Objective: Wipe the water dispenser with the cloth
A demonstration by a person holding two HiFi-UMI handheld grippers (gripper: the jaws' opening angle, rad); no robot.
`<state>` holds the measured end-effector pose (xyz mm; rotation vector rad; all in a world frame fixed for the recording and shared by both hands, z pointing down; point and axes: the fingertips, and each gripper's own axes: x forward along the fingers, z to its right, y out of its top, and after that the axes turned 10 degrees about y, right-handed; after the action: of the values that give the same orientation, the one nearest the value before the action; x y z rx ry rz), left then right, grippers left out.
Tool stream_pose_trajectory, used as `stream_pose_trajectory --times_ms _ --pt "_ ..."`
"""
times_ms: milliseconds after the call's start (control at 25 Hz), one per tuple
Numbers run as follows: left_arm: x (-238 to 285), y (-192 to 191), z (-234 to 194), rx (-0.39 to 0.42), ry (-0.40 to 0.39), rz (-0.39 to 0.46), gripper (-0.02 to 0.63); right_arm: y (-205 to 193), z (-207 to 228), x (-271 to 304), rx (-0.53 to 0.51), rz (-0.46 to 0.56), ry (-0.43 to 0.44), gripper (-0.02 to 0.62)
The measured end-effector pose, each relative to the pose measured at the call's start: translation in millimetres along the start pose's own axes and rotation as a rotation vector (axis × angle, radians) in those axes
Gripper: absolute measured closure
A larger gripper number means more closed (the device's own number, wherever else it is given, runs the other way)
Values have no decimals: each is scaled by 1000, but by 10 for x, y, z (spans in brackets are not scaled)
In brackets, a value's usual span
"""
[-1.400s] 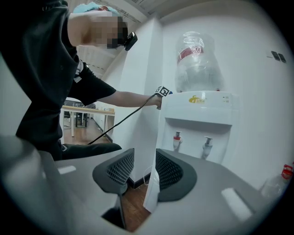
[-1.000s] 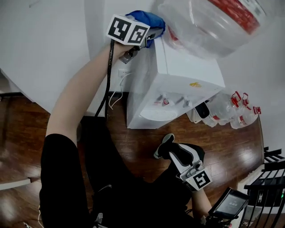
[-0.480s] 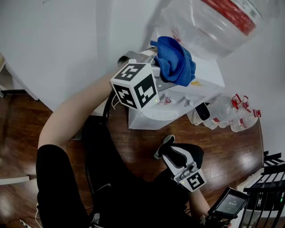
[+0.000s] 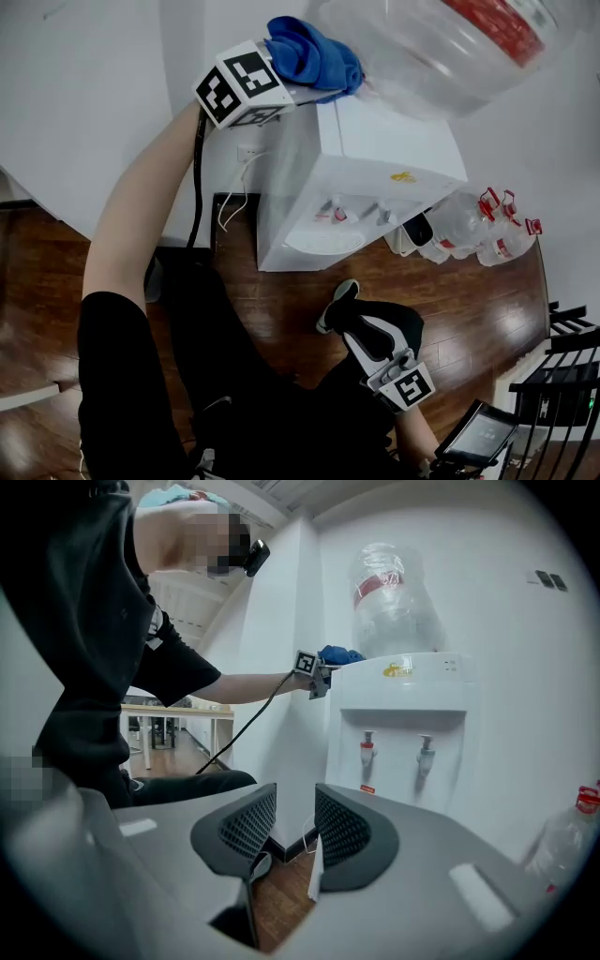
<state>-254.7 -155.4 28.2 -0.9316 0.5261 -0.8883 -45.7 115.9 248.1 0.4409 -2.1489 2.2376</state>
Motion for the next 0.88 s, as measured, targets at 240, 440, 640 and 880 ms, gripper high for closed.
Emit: stream_pose_trajectory --times_ms 240,440,640,880 --pt "461 -718 -1052 -305 315 -148 411 26 103 58 9 -1 -2 463" --pt "320 -890 -1150 -653 462 -46 410 -67 163 100 40 7 -2 463" --pt "-466 -496 106 -656 168 110 417 -160 217 220 92 10 30 465" --pt "-1087 -360 1331 -527 -112 65 416 -96 137 552 102 50 103 468"
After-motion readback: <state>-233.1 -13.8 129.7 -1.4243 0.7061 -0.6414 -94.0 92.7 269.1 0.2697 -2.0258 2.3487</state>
